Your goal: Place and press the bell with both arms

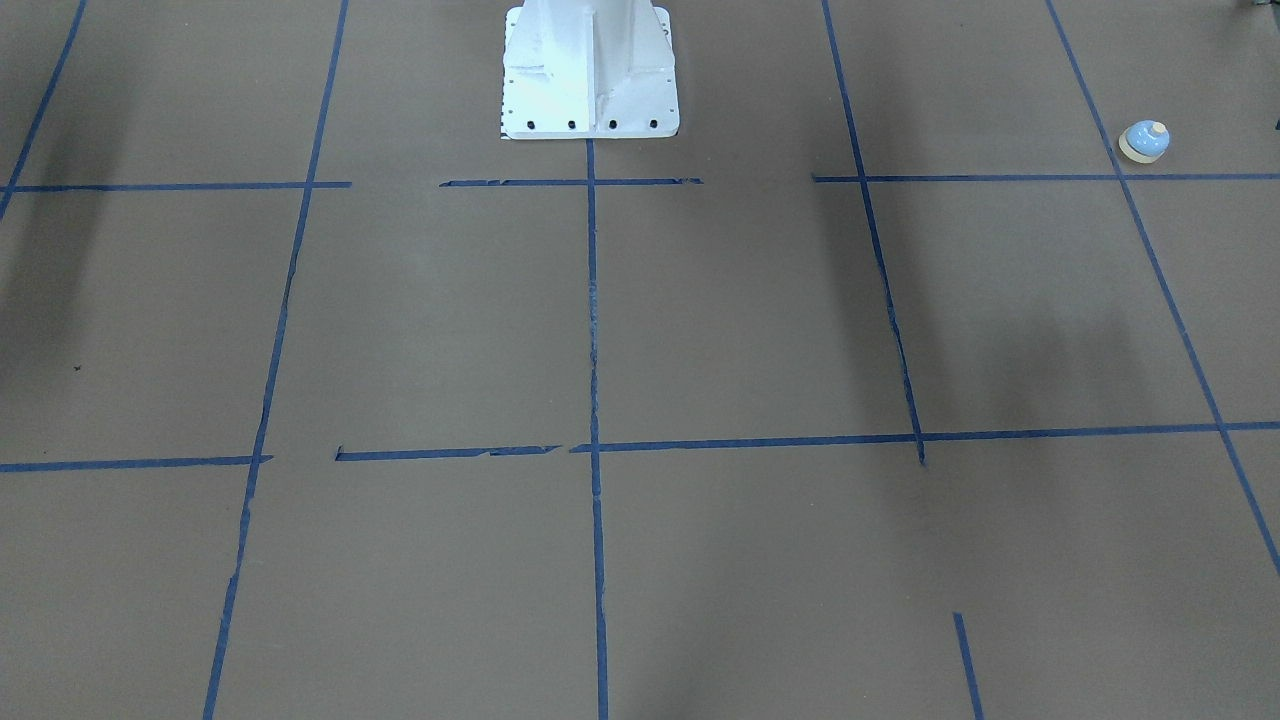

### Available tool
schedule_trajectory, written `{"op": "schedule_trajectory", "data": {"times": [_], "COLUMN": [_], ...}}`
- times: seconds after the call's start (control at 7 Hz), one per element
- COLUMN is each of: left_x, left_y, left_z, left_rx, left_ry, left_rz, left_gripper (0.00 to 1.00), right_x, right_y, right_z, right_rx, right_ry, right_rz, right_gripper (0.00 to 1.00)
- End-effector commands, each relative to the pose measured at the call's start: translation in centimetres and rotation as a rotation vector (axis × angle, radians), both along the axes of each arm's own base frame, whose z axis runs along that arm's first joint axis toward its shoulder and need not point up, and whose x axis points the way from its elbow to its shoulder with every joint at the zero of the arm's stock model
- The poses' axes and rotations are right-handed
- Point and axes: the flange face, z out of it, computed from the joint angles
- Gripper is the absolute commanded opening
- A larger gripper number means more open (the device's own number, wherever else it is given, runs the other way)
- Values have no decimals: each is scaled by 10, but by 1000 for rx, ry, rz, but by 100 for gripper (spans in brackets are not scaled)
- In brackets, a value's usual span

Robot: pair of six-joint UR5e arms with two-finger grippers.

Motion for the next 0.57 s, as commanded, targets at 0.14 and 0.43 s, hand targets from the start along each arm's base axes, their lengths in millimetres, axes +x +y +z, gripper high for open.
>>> {"op": "schedule_trajectory", "data": {"times": [0.14, 0.43], "left_x": [27, 71], "left_y": [-4, -7], "left_z": [4, 12], "left_rx": [-18, -21], "left_ry": [23, 11], "left_rz": [70, 200], "left_gripper": [100, 100], "right_x": [0, 0], "right_y": [0, 3], "right_z": [0, 2], "right_rx": [0, -6], "right_ry": [-1, -3], "right_rz": [0, 0], "right_gripper": [100, 100]}}
